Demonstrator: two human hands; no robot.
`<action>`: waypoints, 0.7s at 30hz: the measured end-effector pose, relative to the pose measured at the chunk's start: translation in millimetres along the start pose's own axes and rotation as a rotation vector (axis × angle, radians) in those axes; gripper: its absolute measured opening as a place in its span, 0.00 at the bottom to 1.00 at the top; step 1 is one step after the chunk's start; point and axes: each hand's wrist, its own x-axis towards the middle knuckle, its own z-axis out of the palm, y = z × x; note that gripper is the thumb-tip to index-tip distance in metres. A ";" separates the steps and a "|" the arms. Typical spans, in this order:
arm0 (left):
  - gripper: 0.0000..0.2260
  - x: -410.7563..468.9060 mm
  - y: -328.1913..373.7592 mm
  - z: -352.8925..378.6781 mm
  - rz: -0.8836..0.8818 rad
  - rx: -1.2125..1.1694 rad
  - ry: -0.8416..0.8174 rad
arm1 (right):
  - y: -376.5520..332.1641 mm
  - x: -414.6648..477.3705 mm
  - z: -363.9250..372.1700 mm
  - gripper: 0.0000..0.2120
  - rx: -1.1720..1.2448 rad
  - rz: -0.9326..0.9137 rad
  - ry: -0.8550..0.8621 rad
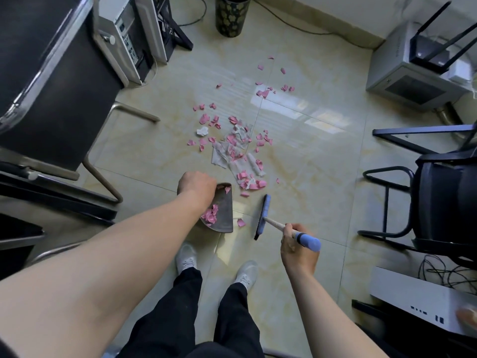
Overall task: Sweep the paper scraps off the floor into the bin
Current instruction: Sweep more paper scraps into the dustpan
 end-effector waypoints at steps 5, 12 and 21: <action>0.13 2.3 0.0 5.4 0.007 0.015 0.012 | -5.8 -9.4 19.7 0.10 -0.121 -0.022 -0.184; 0.13 6.1 -4.2 2.4 -0.011 -0.004 -0.036 | -24.0 -18.5 9.9 0.08 -0.103 -0.127 -0.341; 0.10 -0.1 -2.0 4.4 0.007 -0.014 -0.052 | -28.0 -22.5 2.1 0.09 -0.065 -0.199 -0.183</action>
